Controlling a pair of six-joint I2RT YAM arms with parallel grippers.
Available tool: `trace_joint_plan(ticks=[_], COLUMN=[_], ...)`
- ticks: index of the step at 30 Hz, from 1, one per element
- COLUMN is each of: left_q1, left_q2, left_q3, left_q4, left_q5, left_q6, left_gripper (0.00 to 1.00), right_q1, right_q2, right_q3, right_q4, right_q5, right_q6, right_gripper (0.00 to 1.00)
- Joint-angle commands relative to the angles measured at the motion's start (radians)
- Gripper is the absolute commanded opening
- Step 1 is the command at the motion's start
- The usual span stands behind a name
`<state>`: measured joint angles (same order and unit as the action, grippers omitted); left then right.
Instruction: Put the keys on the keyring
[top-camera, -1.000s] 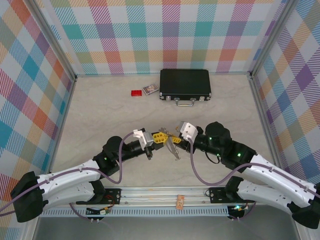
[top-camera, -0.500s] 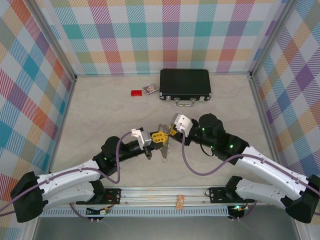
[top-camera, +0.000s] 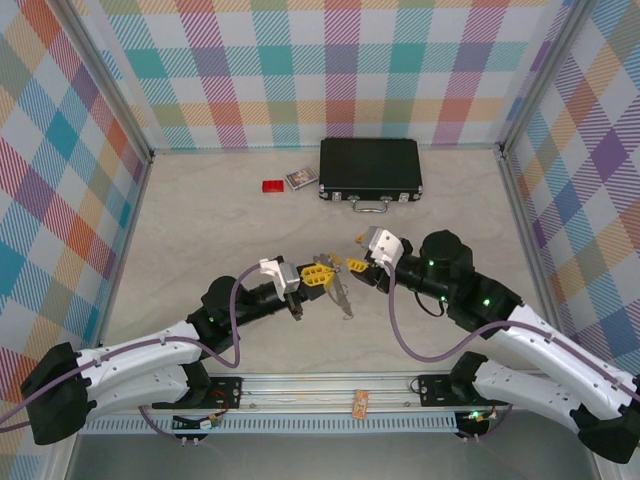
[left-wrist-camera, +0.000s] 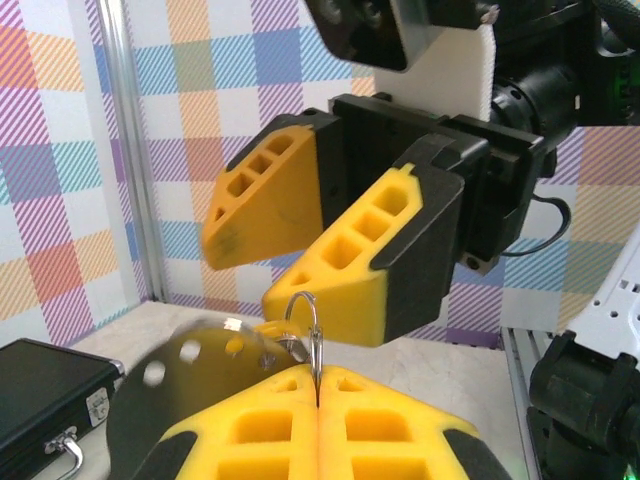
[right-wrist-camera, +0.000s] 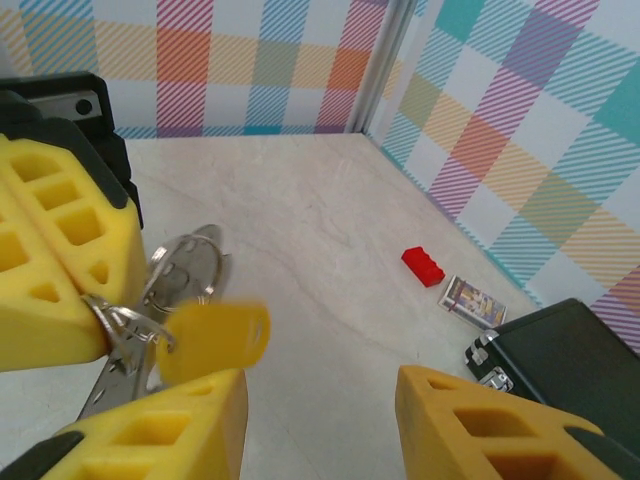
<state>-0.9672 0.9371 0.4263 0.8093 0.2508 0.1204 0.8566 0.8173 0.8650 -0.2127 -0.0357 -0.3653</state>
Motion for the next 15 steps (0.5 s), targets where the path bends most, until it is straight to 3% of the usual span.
trace_joint_plan(ticks=[1,9,15], left_q1=[-0.011,-0.010,-0.011], left_q2=[0.011,0.010,0.006], left_q3=[-0.001,0.001,0.000], left_q4=[0.087,0.074,0.067], left_q5=[0.001,0.008,0.008], left_q6=[-0.021,-0.021,-0.025], left_gripper=[0.00,0.00,0.00], right_q1=[0.001,0.001,0.001], right_q2=[-0.036,0.001,0.012], right_q3=[-0.026,-0.013,-0.004], right_q4=[-0.037,-0.001,0.004], right_q5=[-0.021,-0.094,-0.077], right_q6=[0.029,0.007,0.008], right_gripper=[0.39,0.37,0.37])
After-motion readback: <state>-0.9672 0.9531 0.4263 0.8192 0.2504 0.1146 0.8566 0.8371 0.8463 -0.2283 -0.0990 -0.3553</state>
